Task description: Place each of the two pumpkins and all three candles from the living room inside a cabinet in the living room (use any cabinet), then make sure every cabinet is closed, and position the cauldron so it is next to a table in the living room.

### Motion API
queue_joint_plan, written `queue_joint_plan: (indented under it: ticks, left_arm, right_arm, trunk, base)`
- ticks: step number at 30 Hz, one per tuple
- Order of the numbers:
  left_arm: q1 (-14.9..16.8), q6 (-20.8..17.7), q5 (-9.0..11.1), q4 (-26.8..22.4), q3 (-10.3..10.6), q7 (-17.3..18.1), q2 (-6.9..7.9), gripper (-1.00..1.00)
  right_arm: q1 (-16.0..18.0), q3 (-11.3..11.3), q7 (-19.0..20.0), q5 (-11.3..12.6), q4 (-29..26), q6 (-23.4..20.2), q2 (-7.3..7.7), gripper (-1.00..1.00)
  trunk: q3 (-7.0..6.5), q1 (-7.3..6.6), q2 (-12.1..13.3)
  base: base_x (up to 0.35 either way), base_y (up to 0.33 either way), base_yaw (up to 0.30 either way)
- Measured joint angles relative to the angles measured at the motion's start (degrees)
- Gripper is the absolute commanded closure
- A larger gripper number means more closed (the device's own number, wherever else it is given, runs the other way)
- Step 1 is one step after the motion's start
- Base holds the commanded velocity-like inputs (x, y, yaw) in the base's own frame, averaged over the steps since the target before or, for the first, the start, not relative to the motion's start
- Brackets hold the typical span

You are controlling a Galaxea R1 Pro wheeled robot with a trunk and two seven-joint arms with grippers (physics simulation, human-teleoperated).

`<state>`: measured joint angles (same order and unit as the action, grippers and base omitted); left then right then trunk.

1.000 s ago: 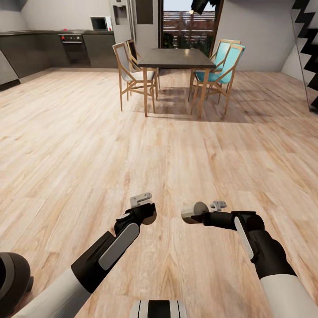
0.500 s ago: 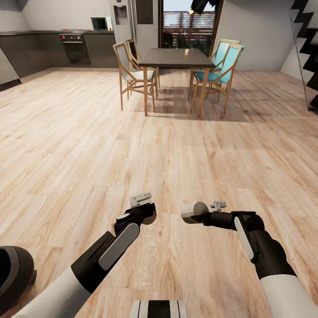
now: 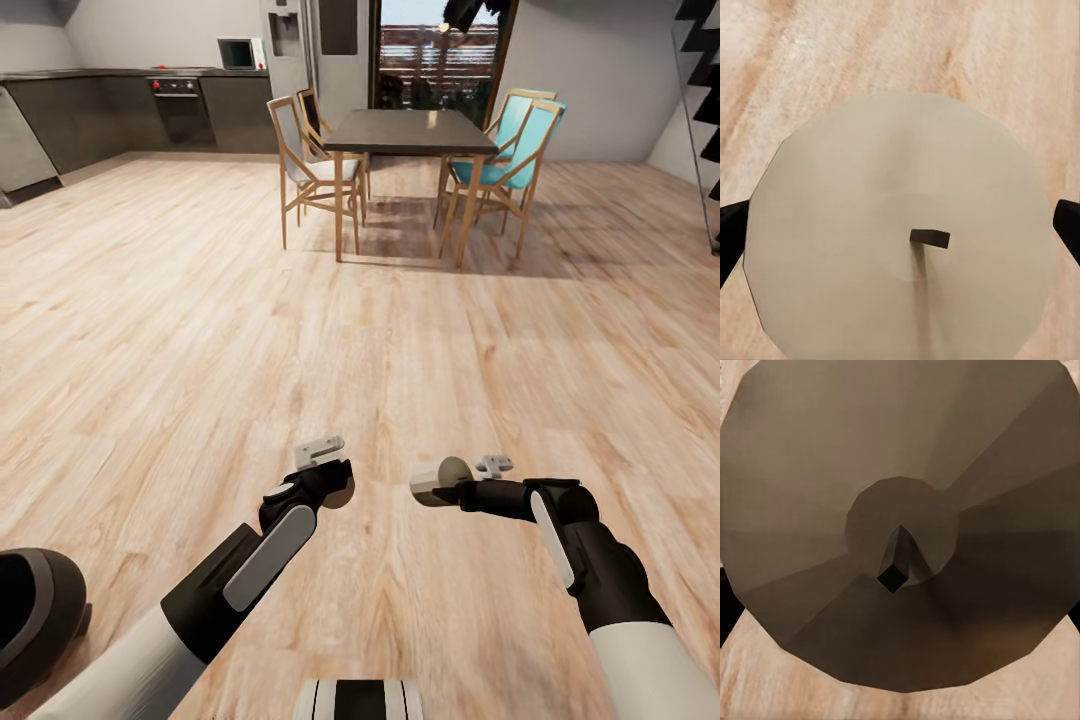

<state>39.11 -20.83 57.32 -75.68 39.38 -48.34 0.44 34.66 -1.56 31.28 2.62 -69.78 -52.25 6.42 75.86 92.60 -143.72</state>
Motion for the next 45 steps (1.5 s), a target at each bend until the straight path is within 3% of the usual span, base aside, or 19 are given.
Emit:
queue_joint_plan:
  ticks: [12, 38, 45]
  left_arm:
    - [0.0, 0.0, 0.0, 0.0, 0.0, 0.0, 0.00, 1.00]
    - [0.0, 0.0, 0.0, 0.1, 0.0, 0.0, 0.06, 1.00]
    - [0.0, 0.0, 0.0, 0.1, 0.0, 0.0, 0.08, 1.00]
  right_arm:
    - [0.0, 0.0, 0.0, -0.1, 0.0, 0.1, 0.00, 1.00]
    - [0.0, 0.0, 0.0, 0.1, 0.0, 0.0, 0.00, 1.00]
    - [0.0, 0.0, 0.0, 0.0, 0.1, 0.0, 0.00, 1.00]
  trunk:
    - [0.00, 0.00, 0.0]
    - [0.00, 0.00, 0.0]
    - [0.00, 0.00, 0.0]
  base:
    - [0.000, 0.000, 0.267]
    - [-0.096, -0.027, 0.011]
    - [0.000, -0.014, 0.217]
